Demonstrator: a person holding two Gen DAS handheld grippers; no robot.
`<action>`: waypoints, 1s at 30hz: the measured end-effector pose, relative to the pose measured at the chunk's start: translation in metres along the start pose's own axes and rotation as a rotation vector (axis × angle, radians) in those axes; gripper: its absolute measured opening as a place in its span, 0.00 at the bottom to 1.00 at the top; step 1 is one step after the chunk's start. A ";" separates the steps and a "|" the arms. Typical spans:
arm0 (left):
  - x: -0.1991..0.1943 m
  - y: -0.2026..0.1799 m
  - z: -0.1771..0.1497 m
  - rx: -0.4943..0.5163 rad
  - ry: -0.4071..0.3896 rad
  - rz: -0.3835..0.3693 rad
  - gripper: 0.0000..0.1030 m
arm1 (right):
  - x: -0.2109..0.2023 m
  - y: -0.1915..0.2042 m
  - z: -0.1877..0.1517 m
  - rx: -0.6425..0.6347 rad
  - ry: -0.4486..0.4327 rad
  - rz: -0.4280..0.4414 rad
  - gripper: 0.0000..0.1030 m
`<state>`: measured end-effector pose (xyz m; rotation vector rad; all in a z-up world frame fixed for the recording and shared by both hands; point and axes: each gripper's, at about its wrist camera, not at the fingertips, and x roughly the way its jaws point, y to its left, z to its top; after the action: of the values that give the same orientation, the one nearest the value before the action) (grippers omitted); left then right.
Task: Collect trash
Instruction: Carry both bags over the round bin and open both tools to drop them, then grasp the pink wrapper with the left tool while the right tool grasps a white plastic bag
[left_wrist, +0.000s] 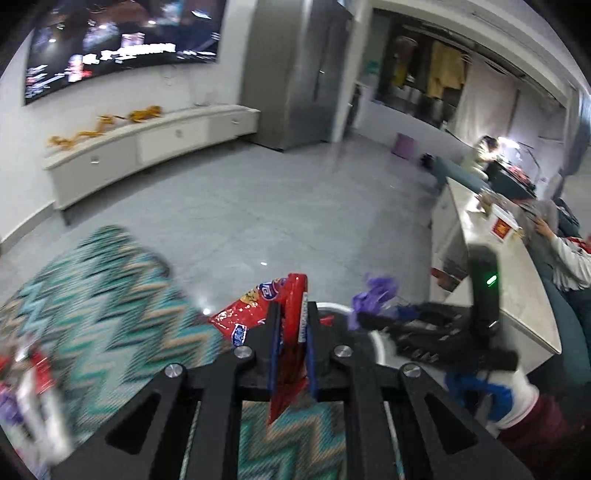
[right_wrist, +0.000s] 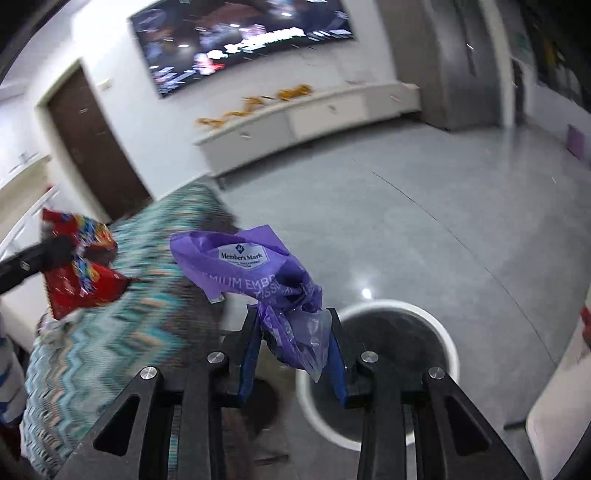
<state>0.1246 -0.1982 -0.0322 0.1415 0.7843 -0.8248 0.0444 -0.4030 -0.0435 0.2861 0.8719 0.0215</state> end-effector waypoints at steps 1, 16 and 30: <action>0.013 -0.005 0.004 0.005 0.009 -0.016 0.12 | 0.007 -0.015 -0.001 0.022 0.016 -0.008 0.32; 0.082 -0.034 0.019 0.014 0.052 -0.104 0.65 | 0.028 -0.090 -0.038 0.184 0.073 -0.155 0.43; -0.063 0.028 -0.023 -0.043 -0.115 0.153 0.63 | -0.055 0.043 0.011 -0.021 -0.121 0.001 0.43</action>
<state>0.1046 -0.1319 -0.0111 0.1132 0.6741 -0.6651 0.0216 -0.3717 0.0151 0.2652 0.7507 0.0144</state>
